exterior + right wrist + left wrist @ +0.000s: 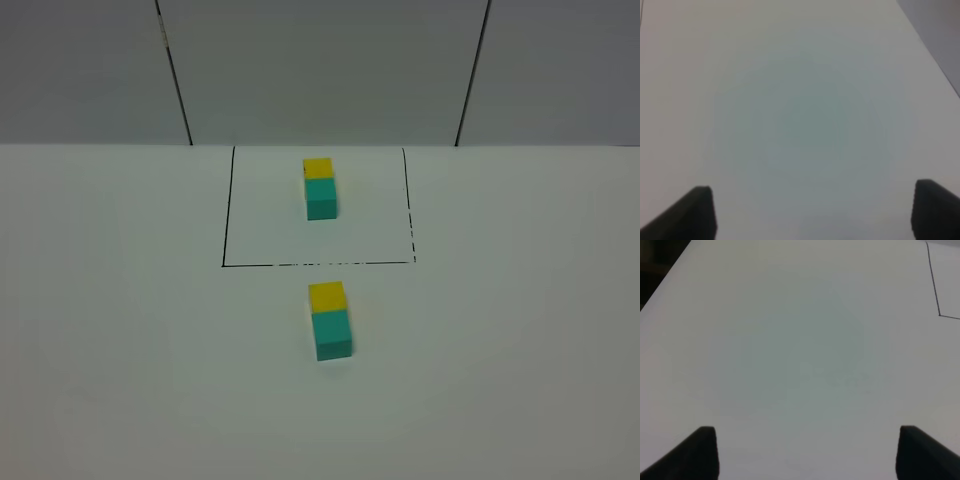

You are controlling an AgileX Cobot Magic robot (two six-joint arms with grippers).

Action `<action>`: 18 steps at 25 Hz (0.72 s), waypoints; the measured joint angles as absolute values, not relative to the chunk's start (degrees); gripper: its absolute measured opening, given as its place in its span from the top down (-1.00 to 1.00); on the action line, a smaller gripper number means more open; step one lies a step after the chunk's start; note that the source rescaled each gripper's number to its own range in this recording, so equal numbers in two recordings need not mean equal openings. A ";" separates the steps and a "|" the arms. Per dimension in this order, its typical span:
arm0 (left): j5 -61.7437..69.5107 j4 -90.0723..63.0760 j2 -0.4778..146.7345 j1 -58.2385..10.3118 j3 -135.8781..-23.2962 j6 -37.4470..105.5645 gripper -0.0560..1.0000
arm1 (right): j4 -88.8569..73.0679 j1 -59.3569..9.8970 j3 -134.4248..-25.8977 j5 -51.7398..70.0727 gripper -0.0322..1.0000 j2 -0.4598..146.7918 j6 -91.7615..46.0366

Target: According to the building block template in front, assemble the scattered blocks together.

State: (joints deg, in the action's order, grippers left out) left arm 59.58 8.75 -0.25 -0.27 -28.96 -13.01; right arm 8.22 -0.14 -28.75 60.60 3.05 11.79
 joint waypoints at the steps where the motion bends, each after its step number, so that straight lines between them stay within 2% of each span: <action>1: 59.58 8.75 -0.25 -0.27 -28.96 -13.01 -0.25 | 8.22 -0.14 -28.75 60.60 -0.30 3.05 11.79; 18: 59.58 8.75 -0.25 -0.27 -28.96 -13.01 -0.25 | 8.17 -0.14 -28.75 60.60 0.24 3.05 11.79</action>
